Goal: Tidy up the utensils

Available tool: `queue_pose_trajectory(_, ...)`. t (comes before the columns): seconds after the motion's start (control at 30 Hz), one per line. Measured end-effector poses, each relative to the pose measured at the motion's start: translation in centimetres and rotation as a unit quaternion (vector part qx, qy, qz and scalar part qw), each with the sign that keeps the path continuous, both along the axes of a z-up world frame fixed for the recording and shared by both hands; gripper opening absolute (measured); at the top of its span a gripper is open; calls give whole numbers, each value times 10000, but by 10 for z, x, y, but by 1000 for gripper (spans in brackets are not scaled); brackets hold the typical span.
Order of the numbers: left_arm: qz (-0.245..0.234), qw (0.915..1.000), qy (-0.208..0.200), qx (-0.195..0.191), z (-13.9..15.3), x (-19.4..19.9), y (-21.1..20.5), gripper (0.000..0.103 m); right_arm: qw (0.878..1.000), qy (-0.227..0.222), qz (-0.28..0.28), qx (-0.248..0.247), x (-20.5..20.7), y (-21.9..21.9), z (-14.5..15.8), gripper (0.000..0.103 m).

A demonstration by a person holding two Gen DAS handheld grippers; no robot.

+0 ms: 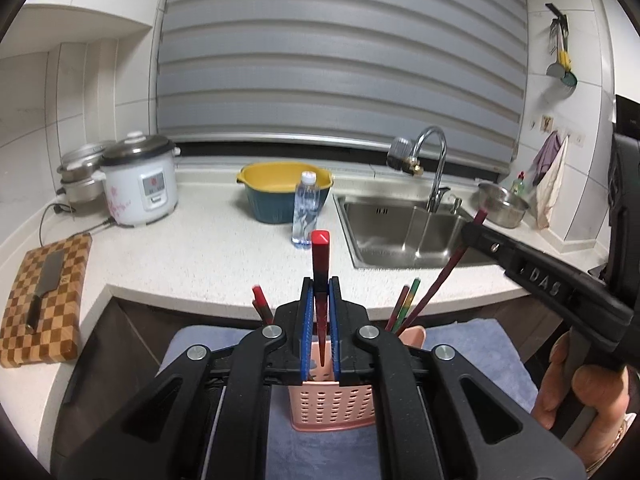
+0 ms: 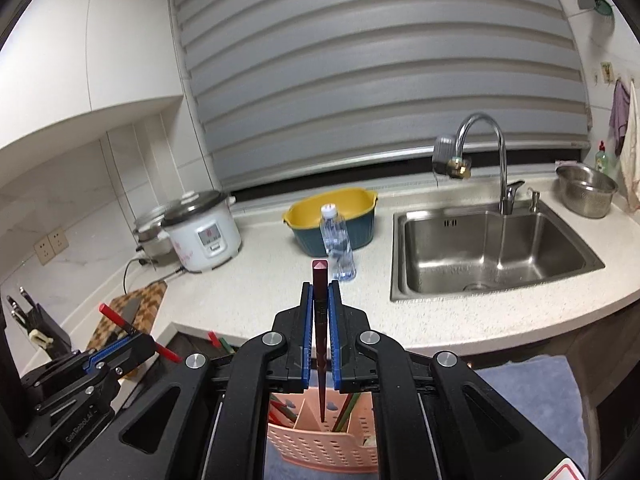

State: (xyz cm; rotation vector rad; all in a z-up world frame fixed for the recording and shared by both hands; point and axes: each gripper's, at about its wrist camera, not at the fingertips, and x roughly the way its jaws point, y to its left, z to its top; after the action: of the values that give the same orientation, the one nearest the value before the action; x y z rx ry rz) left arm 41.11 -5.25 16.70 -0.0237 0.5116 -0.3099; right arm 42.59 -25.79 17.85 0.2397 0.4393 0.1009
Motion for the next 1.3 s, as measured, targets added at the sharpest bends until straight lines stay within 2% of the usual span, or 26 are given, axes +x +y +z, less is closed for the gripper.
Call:
queue_pose_trajectory(0.2, 8, 9999, 167, 6, -16, 11, -3, 7, 9992, 383, 107, 7, 16, 4, -30, 7)
queue_pose_trajectory(0.5, -13, 9989, 458, -11, -38, 19, -7, 7, 9969, 742, 239, -49, 33, 13, -54, 7)
queue_pose_trajectory(0.9, -5, 9982, 602, -22, -49, 19, -9, 8, 9947, 959, 340, -143, 35, 20, -73, 7)
queue_pose_trajectory(1.0, 7, 9981, 615, 4, -51, 17, -11, 8, 9945, 980, 328, -152, 35, 20, -76, 7)
queue_pose_trajectory(1.03, 11, 9981, 621, -5, -52, 17, -11, 13, 9947, 969, 313, -164, 34, 19, -75, 8)
queue_pose_trajectory(1.1, 16, 9980, 633, -7, -53, 17, -10, 13, 9947, 966, 304, -175, 35, 19, -75, 11)
queue_pose_trajectory(1.3, -12, 9977, 685, 2, -57, 16, -9, 13, 9947, 965, 308, -163, 35, 17, -75, 12)
